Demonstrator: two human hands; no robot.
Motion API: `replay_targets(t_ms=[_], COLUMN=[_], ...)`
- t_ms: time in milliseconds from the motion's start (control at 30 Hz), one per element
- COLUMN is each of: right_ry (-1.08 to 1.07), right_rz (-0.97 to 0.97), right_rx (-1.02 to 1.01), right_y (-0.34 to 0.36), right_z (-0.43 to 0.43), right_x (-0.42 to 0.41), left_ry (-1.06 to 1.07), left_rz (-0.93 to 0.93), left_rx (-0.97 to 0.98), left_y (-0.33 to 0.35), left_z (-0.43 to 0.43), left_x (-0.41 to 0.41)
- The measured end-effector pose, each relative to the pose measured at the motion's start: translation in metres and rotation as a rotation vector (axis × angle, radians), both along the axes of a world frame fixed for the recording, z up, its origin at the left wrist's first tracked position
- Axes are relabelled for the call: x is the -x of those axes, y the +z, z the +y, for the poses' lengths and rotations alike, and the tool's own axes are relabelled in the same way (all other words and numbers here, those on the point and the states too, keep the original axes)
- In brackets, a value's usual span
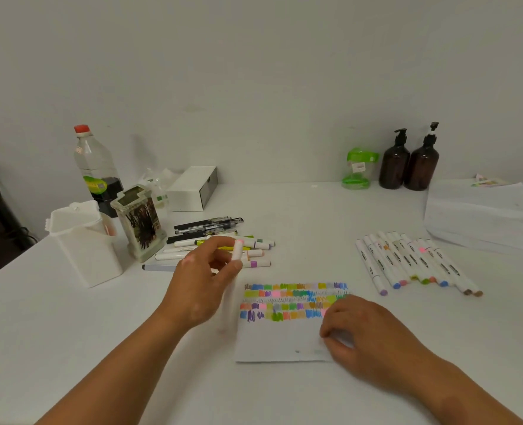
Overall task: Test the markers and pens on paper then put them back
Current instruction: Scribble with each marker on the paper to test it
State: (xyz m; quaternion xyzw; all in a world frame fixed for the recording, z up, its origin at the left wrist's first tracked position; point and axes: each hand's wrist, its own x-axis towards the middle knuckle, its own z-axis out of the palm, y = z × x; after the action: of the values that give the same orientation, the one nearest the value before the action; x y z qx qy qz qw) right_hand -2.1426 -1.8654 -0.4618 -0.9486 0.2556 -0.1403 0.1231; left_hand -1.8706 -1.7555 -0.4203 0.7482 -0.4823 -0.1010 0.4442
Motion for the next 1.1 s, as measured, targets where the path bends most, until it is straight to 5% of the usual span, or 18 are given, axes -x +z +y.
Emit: replay_targets(t_ms=[133, 333, 467, 600, 700, 867, 1100], right_ry=[-0.061, -0.048, 0.046, 0.063, -0.055, -0.063, 0.006], right_rz=[0.033, -0.308, -0.38, -0.584, -0.807, -0.804, -0.728], right_rx=[0.032, -0.14, -0.445, -0.747, -0.873, -0.952, -0.961], right_y=[0.006, 0.014, 0.02, 0.021, 0.021, 0.021, 0.023], right_z=[-0.009, 0.009, 0.023, 0.031, 0.029, 0.025, 0.025], right_x=[0.011, -0.001, -0.018, -0.03, -0.033, -0.032, -0.031], left_ry=[-0.07, -0.097, -0.155, -0.206, -0.25, -0.477, -0.505], left_rz=[0.44, 0.791, 1.054, 1.124, 0.897, 0.003, -0.121], left_rx=[0.06, 0.22, 0.275, 0.224, 0.124, -0.151, -0.153], left_y=[-0.006, -0.002, -0.003, -0.019, -0.025, -0.028, -0.031], left_z=[0.011, 0.017, 0.022, 0.025, 0.025, 0.023, 0.019], left_x=[0.006, 0.008, 0.018, 0.041, 0.051, 0.064, 0.076])
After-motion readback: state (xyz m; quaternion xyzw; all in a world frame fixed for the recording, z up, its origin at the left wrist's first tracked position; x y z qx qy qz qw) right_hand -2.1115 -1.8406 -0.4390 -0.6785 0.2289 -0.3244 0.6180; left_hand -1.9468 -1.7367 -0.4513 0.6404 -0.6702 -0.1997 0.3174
